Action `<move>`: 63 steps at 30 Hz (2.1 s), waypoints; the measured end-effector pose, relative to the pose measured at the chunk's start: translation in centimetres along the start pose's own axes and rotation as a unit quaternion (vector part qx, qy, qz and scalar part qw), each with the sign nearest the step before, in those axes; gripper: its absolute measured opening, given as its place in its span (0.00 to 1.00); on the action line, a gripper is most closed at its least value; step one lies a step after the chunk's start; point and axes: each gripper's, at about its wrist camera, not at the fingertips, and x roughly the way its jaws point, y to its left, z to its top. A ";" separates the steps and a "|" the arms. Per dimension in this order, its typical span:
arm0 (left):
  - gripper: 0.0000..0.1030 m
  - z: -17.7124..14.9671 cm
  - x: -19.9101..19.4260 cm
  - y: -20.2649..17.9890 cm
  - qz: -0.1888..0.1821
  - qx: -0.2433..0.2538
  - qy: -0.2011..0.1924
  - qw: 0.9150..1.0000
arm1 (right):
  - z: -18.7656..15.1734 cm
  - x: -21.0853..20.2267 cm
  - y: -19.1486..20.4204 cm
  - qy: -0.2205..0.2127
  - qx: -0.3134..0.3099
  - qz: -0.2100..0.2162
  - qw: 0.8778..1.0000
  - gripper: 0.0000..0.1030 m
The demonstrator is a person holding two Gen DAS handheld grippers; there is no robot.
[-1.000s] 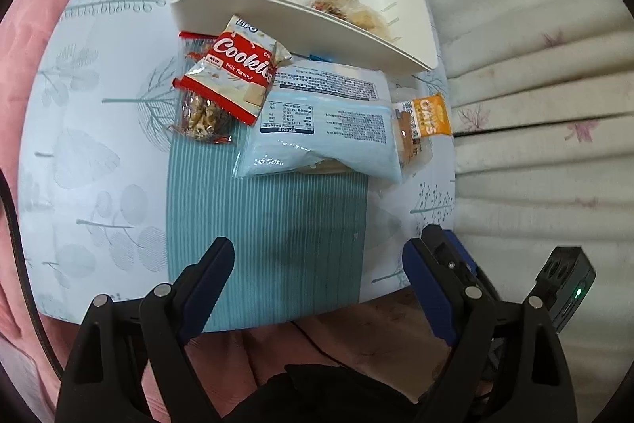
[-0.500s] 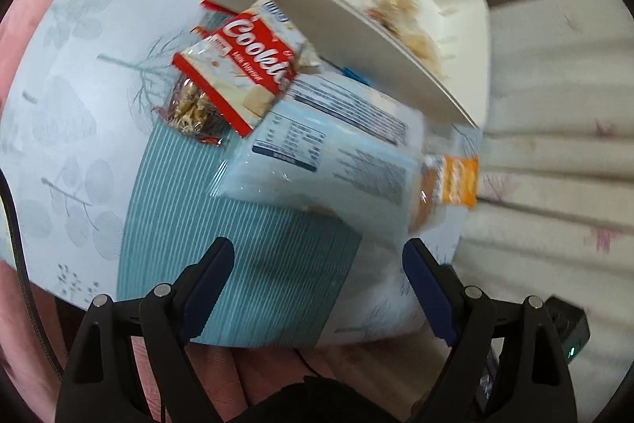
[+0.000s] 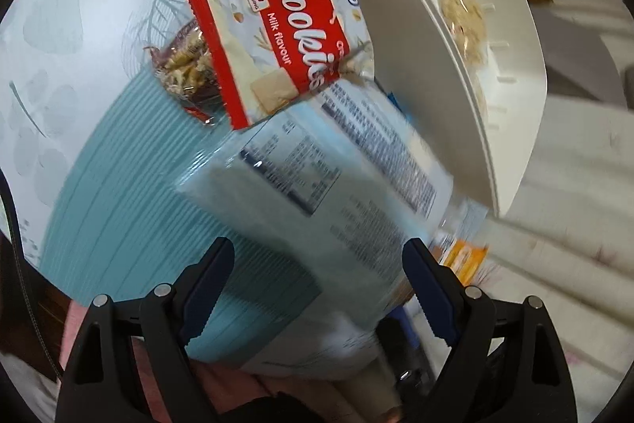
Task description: Organize snacks
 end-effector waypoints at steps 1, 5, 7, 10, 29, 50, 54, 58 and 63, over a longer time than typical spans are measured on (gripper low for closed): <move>0.83 0.1 0.2 -0.1 -0.005 -0.010 -0.003 1.000 | 0.2 0.1 -0.1 0.004 -0.005 0.005 1.000 0.50; 0.77 0.5 1.4 -0.7 -0.003 -0.042 -0.014 0.999 | 0.8 0.4 -0.7 0.017 -0.011 0.020 1.000 0.50; 0.69 0.6 1.5 -0.8 -0.001 -0.063 -0.021 0.998 | 1.2 0.5 -1.2 0.022 -0.009 0.027 0.999 0.46; 0.63 0.8 1.2 -0.6 -0.005 -0.076 -0.035 0.996 | 1.8 0.7 -2.1 0.029 0.001 0.034 0.999 0.42; 0.53 2.1 4.0 -1.5 -0.026 -0.159 -0.060 0.985 | 3.9 4.1 -2.8 0.098 0.029 0.098 0.990 0.17; 0.21 -0.9 -3.6 4.4 -0.074 -0.160 -0.105 0.979 | 2.7 1.5 -2.1 0.113 0.001 0.110 0.988 0.13; 0.21 -1.8 -5.7 4.6 -0.064 -0.142 -0.110 0.982 | 3.0 0.1 -1.3 0.093 -0.017 0.106 0.990 0.13; 0.21 -2.6 -8.0 3.8 -0.038 -0.105 -0.122 0.986 | 3.0 -1.4 -0.2 0.072 -0.045 0.096 0.992 0.13; 0.21 -2.8 -11.0 2.6 -0.033 -0.071 -0.140 0.987 | 2.9 -3.3 0.4 0.048 -0.068 0.094 0.992 0.13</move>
